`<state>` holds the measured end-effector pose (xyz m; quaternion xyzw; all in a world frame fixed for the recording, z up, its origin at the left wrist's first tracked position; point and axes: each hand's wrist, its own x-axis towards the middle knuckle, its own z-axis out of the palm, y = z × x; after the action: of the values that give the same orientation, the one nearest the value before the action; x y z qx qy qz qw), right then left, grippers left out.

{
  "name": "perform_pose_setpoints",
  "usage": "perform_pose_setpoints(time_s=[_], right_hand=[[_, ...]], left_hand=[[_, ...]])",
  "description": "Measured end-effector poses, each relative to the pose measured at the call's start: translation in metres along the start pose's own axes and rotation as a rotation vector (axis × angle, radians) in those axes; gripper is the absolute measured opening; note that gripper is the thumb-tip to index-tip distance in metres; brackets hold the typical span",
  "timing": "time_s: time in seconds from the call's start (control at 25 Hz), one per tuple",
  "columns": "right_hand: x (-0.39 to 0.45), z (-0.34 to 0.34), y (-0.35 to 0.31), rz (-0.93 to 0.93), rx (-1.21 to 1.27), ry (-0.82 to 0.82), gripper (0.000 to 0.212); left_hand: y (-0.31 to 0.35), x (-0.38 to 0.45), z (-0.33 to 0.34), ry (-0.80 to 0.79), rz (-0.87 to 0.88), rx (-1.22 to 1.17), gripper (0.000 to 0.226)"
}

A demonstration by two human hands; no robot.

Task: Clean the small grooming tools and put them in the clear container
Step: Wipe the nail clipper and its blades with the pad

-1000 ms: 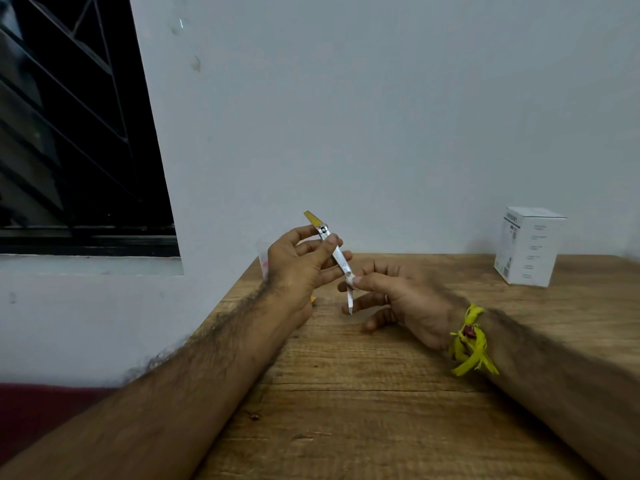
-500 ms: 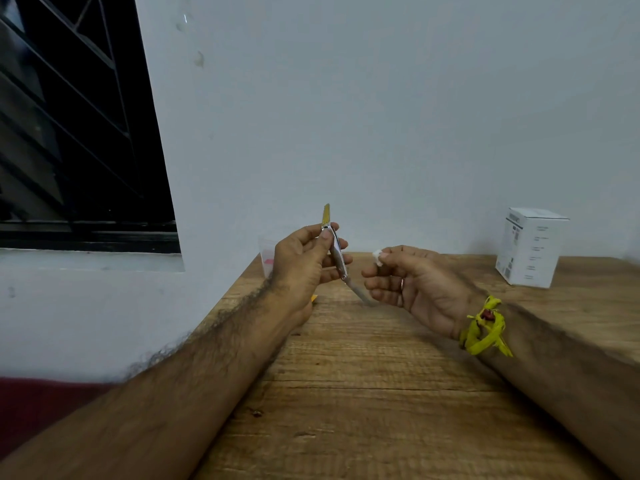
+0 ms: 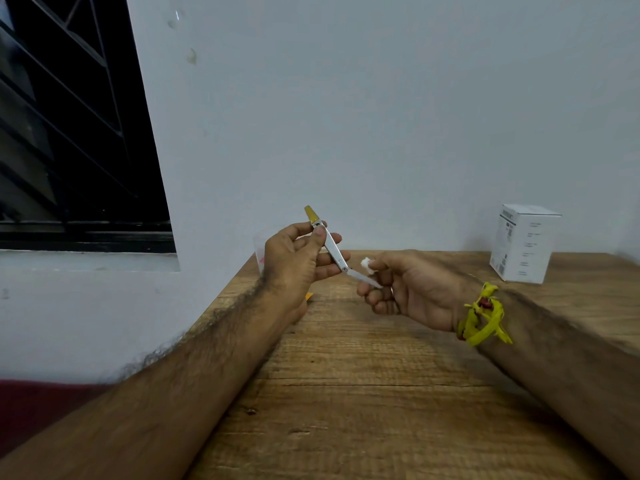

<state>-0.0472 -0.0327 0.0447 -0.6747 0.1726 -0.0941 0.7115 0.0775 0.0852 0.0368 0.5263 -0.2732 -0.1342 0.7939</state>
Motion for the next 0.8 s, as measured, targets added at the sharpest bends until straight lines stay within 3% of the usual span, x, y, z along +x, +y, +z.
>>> perform_pose_setpoints(time_s=[0.28,0.48,0.68,0.8], right_hand=[[0.006,-0.003,0.005,-0.114,0.15,0.109,0.018],[0.004,0.001,0.002,-0.229,0.043,0.242,0.019],[0.003,0.004,-0.002,-0.151,-0.182,0.4,0.025],[0.001,0.003,-0.004,-0.062,-0.157,0.408,0.035]], left_hand=[[-0.004,0.002,0.001,0.004,0.085,0.119,0.018],[-0.006,0.002,0.003,-0.026,0.126,0.166,0.02],[-0.008,-0.004,0.008,-0.075,0.144,0.292,0.018],[-0.008,-0.006,0.01,-0.042,0.171,0.324,0.017]])
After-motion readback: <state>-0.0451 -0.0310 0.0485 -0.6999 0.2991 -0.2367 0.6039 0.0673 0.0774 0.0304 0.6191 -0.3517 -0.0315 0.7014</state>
